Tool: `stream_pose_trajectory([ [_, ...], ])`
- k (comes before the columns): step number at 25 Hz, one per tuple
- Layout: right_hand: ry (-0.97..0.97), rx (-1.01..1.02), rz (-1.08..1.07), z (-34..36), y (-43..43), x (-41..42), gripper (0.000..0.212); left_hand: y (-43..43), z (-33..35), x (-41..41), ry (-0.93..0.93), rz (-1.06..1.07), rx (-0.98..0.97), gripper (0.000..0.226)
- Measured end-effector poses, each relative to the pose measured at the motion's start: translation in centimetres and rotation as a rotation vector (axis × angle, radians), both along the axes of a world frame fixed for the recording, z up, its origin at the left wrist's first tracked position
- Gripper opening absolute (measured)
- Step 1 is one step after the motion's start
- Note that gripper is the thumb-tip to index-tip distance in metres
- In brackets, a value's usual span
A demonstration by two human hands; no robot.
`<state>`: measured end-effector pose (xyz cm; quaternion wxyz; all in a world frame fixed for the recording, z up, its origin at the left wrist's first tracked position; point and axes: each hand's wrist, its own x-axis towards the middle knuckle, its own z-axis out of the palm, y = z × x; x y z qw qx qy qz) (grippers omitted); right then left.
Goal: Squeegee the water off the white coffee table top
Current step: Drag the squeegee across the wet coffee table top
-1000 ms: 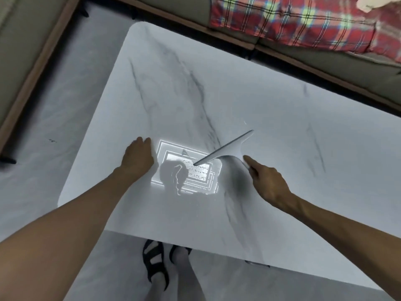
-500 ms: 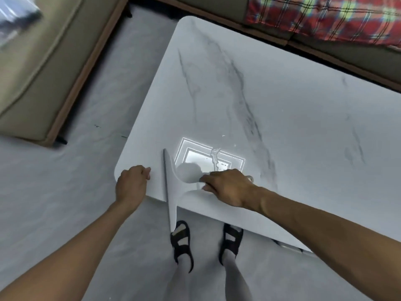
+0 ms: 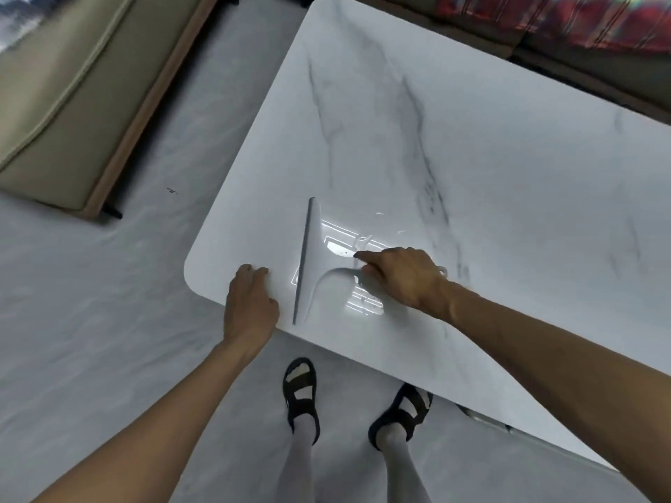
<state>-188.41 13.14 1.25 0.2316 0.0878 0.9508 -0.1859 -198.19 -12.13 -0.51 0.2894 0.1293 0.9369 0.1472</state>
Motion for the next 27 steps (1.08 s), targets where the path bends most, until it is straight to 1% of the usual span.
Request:
stream_pose_trajectory([
  [3, -0.046, 0.058, -0.220, 0.9, 6.6, 6.6, 0.036, 4.6, -0.1, 2.7, -0.109, -0.111, -0.013, 0.063],
  [5, -0.061, 0.119, -0.331, 1.4, 10.1, 10.7, 0.036, 7.7, -0.3, 3.9, -0.154, -0.158, -0.019, 0.063],
  [7, -0.052, 0.165, -0.374, 2.0, 12.2, 13.5, 0.035, 9.9, -0.6, 4.5, -0.242, -0.182, -0.079, 0.064],
  [9, -0.042, 0.196, -0.408, 2.9, 13.2, 14.9, 0.030, 11.0, -0.6, 4.4, -0.339, -0.150, -0.110, 0.063],
  [10, -0.032, 0.198, -0.438, 3.3, 13.3, 15.2, 0.029, 11.1, -0.5, 4.2, -0.325, -0.127, -0.099, 0.060],
  [12, -0.008, 0.161, -0.496, 3.9, 12.0, 14.4, 0.029, 10.5, 0.0, 3.1, -0.170, -0.095, -0.074, 0.052],
  [14, 0.043, 0.088, -0.460, 3.9, 8.9, 12.3, 0.031, 9.4, 0.6, 1.8, -0.015, -0.021, -0.055, 0.043],
  [16, 0.076, -0.014, -0.317, 3.0, 4.4, 9.5, 0.034, 7.5, 0.8, 0.8, 0.088, 0.025, -0.039, 0.029],
  [18, 0.061, -0.113, -0.167, 1.8, -0.6, 7.0, 0.036, 5.3, 0.8, 0.1, 0.109, 0.035, -0.063, 0.020],
  [21, -0.008, -0.170, -0.043, 0.2, -5.6, 5.7, 0.038, 2.6, 0.7, -0.4, 0.086, 0.038, -0.146, 0.021],
  [24, -0.009, -0.141, -0.039, -0.6, -4.5, 7.8, 0.037, 1.8, 0.1, -0.1, 0.089, -0.002, -0.195, 0.025],
  [27, -0.021, -0.076, -0.078, -0.3, 0.6, 11.7, 0.036, 2.8, 0.1, 1.2, 0.039, -0.032, -0.233, 0.035],
])
